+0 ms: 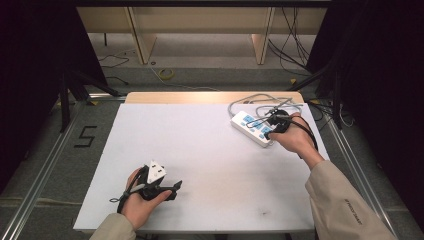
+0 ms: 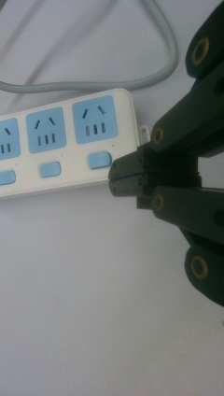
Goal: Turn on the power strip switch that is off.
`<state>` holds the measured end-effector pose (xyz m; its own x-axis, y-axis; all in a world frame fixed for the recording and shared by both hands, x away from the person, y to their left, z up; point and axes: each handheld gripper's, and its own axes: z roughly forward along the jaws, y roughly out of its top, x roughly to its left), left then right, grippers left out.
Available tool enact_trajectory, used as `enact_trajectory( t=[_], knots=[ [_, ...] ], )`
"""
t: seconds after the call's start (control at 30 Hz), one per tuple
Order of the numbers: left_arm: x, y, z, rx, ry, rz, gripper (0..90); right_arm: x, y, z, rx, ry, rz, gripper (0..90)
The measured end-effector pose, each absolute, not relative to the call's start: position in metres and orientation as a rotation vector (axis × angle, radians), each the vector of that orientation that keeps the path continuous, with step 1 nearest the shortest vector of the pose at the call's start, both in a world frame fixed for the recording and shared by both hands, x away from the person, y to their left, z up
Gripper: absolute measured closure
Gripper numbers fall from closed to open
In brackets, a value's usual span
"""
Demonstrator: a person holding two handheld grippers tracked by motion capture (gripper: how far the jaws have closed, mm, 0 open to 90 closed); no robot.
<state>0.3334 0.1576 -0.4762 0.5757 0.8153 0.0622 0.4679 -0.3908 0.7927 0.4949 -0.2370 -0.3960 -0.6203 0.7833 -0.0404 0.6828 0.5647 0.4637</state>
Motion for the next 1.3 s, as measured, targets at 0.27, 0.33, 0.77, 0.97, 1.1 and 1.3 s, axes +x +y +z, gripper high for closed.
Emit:
enact_trajectory(
  t=[0.27,0.33,0.77,0.97,1.1,1.3],
  knots=[
    [0.333,0.158,-0.476,2.048,1.021,0.585,20.5,0.501,-0.236,-0.400,1.236,2.557,0.596,90.0],
    [0.333,0.158,-0.476,2.048,1.021,0.585,20.5,0.503,-0.236,-0.400,1.243,2.557,0.598,90.0],
    [0.333,0.158,-0.476,2.047,1.021,0.585,20.5,0.511,-0.234,-0.401,1.260,2.550,0.586,90.0],
    [0.333,0.158,-0.476,2.048,1.020,0.583,20.5,0.513,-0.232,-0.402,1.264,2.551,0.583,90.0],
    [0.334,0.158,-0.476,2.050,1.018,0.584,20.5,0.516,-0.233,-0.403,1.272,2.552,0.576,90.0],
    [0.334,0.158,-0.476,2.049,1.018,0.584,20.5,0.519,-0.233,-0.406,1.285,2.546,0.573,90.0]
  ],
)
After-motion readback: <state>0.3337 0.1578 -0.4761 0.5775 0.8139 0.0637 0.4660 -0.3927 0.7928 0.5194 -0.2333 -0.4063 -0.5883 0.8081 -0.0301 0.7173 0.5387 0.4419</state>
